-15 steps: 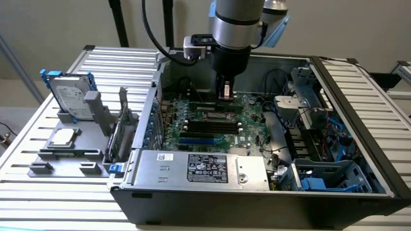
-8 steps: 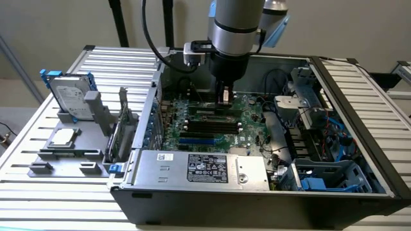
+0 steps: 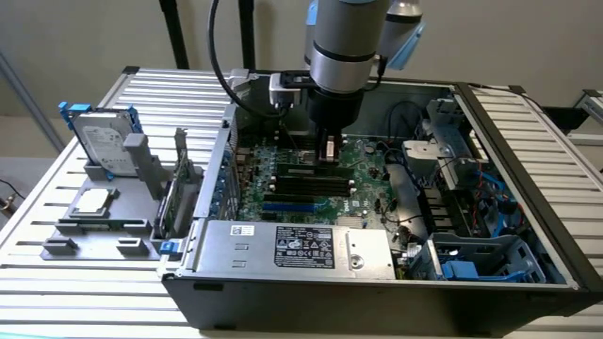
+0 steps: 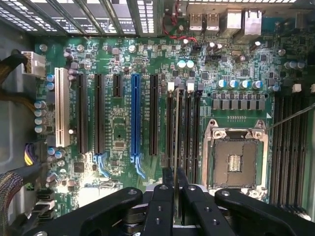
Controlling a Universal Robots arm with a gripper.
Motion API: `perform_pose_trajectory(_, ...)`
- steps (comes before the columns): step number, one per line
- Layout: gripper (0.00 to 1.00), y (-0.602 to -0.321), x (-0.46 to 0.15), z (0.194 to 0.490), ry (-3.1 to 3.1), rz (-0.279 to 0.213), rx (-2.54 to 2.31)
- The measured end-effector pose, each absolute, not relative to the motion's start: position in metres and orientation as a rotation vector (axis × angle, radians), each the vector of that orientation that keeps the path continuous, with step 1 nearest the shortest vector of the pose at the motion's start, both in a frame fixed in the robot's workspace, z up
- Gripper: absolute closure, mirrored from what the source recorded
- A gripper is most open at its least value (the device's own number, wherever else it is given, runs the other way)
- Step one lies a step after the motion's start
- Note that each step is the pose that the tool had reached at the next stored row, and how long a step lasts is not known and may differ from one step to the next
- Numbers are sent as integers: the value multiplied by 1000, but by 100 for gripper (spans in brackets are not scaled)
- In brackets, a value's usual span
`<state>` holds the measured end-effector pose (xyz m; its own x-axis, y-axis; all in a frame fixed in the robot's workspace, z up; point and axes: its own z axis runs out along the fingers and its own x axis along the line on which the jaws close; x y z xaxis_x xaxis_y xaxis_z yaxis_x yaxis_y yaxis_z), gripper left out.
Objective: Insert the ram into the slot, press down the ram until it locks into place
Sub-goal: 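Insert the ram into the slot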
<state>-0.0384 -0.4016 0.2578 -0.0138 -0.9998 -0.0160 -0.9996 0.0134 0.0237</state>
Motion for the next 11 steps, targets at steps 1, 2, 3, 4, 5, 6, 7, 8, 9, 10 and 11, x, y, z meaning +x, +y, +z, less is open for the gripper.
perform_pose_trajectory(1, 86, -402, -38, 256, -2233, -43, 2203)
perform_pose_trajectory(2, 86, -402, -38, 254, -2234, -41, 2204)
perform_pose_trajectory(3, 86, -402, -38, 252, -2235, -38, 2205)
perform_pose_trajectory(4, 86, -402, -38, 250, -2236, -36, 2206)
perform_pose_trajectory(5, 86, -402, -38, 249, -2237, -34, 2207)
perform_pose_trajectory(6, 86, -402, -39, 247, -2238, -32, 2208)
perform_pose_trajectory(7, 86, -402, -38, 245, -2239, -30, 2209)
perform_pose_trajectory(8, 86, -402, -38, 244, -2239, -29, 2209)
perform_pose_trajectory(9, 86, -402, -38, 243, -2240, -29, 2209)
perform_pose_trajectory(10, 86, -402, -38, 242, -2240, -28, 2209)
perform_pose_trajectory(11, 86, -402, -38, 242, -2239, -28, 2209)
